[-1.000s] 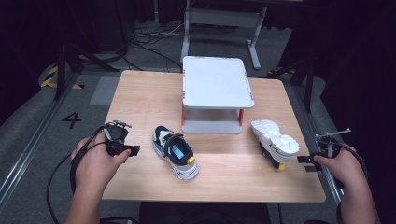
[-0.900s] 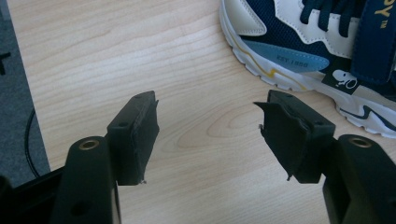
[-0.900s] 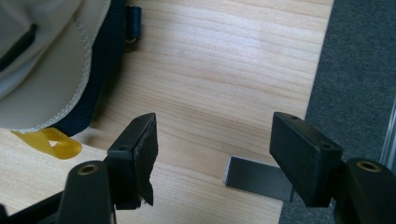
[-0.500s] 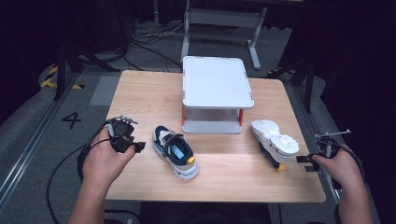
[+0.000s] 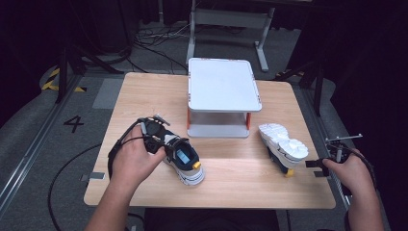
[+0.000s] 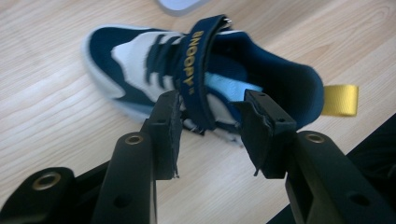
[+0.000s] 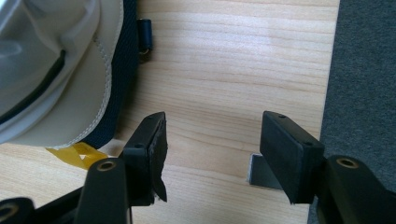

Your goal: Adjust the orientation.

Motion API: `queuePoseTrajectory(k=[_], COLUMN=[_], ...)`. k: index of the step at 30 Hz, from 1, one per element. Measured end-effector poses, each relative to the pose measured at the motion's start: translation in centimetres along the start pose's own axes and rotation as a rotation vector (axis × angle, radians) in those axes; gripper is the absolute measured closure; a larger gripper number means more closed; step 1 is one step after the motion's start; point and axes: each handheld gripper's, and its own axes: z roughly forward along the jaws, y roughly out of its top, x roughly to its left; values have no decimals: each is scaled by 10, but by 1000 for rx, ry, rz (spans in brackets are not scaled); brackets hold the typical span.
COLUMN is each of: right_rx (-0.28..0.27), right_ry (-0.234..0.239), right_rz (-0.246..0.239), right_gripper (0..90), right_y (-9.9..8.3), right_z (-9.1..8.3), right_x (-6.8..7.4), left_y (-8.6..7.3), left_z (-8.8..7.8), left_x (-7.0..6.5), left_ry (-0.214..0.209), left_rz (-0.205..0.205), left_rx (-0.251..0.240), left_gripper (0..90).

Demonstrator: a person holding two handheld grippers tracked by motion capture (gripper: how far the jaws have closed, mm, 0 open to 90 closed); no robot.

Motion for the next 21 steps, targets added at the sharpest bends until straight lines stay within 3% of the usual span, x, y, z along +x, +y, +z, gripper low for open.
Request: queuePoseTrajectory(k=[8,19,20,21], right_rx=[12,22,23,24], right_ry=[3,9,9,10], right_rz=[-3,-18,-18,-20], right_gripper=[417,413,413,413], right_y=[-1,-1,-1,-1], right_z=[4,7,8,8], right_x=[1,3,3,3], left_y=[13,23,24,24], left_z=[20,48,50,51], left_x=[0,-3,-2,-3], left_ry=[30,63,83,88], left_rz=[-23,-51,-27,-31], left_rx=[11,86,91,92], left_gripper=[522,544,541,546])
